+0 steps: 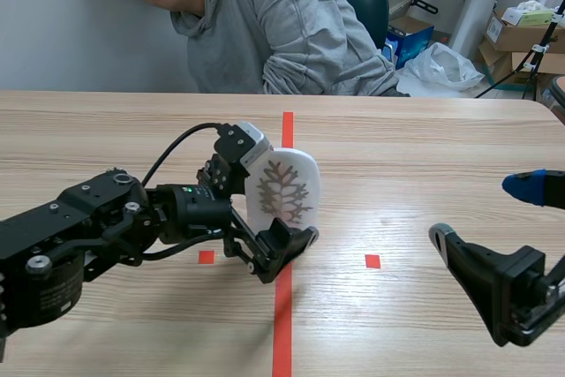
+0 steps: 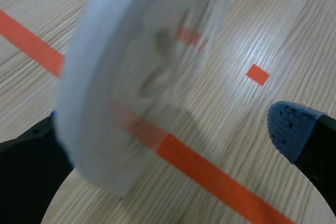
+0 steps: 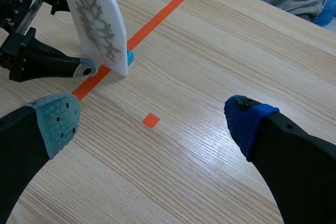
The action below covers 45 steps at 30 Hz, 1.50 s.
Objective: Do the leaf sorting experiment
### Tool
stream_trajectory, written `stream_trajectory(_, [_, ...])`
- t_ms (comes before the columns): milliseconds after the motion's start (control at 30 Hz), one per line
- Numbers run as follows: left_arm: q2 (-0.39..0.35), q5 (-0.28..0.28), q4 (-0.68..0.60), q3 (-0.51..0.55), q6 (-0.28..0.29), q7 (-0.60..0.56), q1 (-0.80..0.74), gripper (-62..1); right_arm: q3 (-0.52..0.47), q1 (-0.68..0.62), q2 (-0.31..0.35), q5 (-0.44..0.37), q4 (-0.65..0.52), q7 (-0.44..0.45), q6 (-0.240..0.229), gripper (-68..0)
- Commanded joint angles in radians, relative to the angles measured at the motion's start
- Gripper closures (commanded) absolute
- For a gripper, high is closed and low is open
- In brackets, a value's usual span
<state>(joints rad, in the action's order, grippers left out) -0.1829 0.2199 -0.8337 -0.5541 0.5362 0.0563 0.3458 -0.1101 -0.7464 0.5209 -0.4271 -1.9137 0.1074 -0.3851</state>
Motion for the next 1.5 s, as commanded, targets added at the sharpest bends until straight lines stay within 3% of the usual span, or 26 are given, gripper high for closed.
stream_trajectory(0, [-0.003, 0.002, -0.03, 0.003, -0.006, -0.01, 0.006, -62.3, -0.013, -0.002, 0.0, -0.003, -0.013, 0.014, 0.0, -56.0])
stream_trajectory(67, [-0.003, -0.029, -0.03, 0.003, -0.009, -0.011, 0.006, -62.3, -0.013, -0.002, 0.0, -0.003, -0.013, 0.014, 0.0, -56.0])
stream_trajectory(367, [-0.003, -0.064, -0.03, 0.003, -0.028, -0.004, 0.006, -62.3, -0.013, -0.002, 0.0, -0.003, -0.013, 0.014, 0.0, -56.0])
stream_trajectory(600, [-0.003, -0.064, -0.03, 0.003, -0.028, -0.005, 0.006, -36.6, -0.013, -0.002, 0.0, -0.003, -0.013, 0.014, 0.0, -56.0])
stream_trajectory(1067, [-0.003, -0.064, -0.03, 0.003, -0.028, -0.008, 0.006, -3.7, -0.013, -0.001, 0.0, -0.003, -0.013, 0.014, 0.0, -56.0])
stream_trajectory(1467, [-0.007, -0.062, -0.04, 0.018, -0.028, -0.032, 0.003, -3.8, -0.013, -0.001, 0.0, -0.003, -0.013, 0.015, 0.0, -56.0])
